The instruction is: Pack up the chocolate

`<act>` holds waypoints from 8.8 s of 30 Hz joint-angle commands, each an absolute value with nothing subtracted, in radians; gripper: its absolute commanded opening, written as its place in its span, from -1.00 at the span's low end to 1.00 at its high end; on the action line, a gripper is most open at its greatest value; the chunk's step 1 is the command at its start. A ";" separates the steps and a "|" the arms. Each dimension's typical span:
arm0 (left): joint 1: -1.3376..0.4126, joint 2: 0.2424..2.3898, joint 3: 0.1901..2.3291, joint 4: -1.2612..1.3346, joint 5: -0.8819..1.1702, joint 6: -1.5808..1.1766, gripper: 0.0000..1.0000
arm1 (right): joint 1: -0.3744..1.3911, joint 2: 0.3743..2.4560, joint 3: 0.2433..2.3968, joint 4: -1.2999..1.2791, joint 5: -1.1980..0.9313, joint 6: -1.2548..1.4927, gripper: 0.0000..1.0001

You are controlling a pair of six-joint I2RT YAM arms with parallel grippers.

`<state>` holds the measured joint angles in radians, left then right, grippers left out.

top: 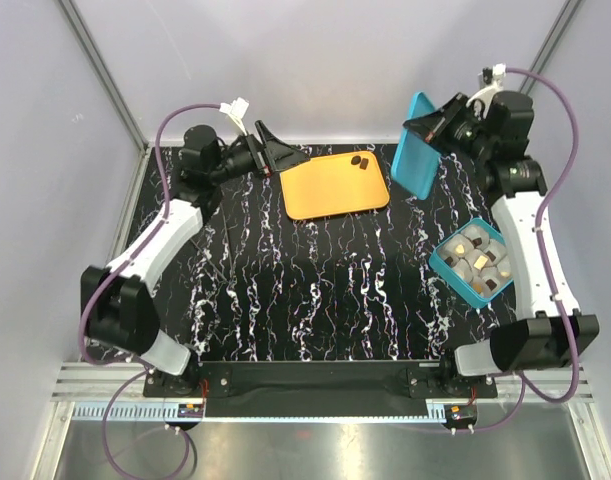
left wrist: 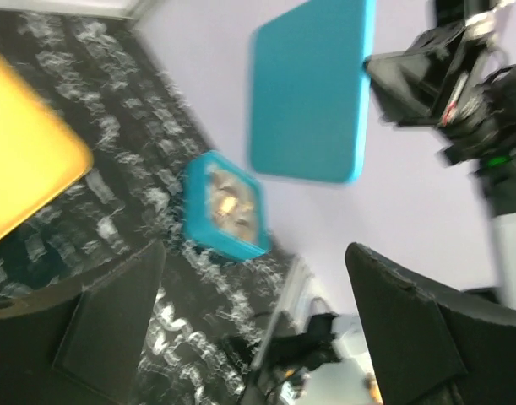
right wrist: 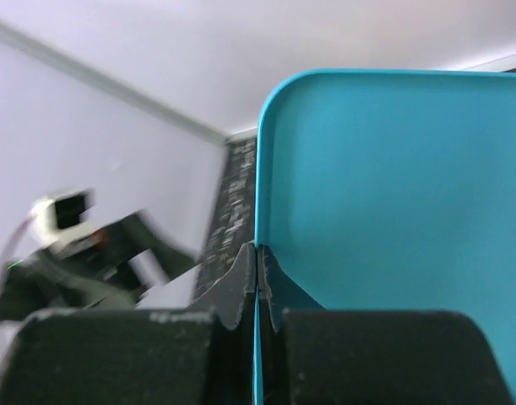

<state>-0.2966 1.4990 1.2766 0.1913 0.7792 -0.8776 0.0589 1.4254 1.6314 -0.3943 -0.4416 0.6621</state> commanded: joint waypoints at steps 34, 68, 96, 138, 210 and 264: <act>-0.557 2.192 1.910 1.218 0.919 -1.601 0.98 | 0.104 1.298 1.434 0.753 -0.841 1.445 -1.00; -0.454 2.128 1.614 1.351 0.954 -1.704 -0.35 | 0.006 1.181 1.246 -0.267 -0.606 0.768 -0.39; -0.814 2.066 1.824 -0.187 0.200 -0.548 0.15 | -0.040 1.060 1.819 -0.592 0.055 0.611 -1.00; -1.020 2.540 2.182 -0.109 0.020 -0.584 -0.01 | -0.040 0.839 1.552 -0.626 0.067 0.597 -1.00; -0.715 2.333 1.868 0.534 0.890 -1.057 -0.35 | -0.387 1.080 1.097 -0.597 -0.602 0.477 -0.21; -0.816 2.626 2.117 0.334 0.726 -0.882 0.07 | -0.545 1.206 0.718 -0.229 -0.318 0.462 0.10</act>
<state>-0.8055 2.6331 2.0678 0.2886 0.7288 -0.9039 -0.5362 1.2011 0.7181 -0.2810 -0.3740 0.4751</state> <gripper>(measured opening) 0.529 0.546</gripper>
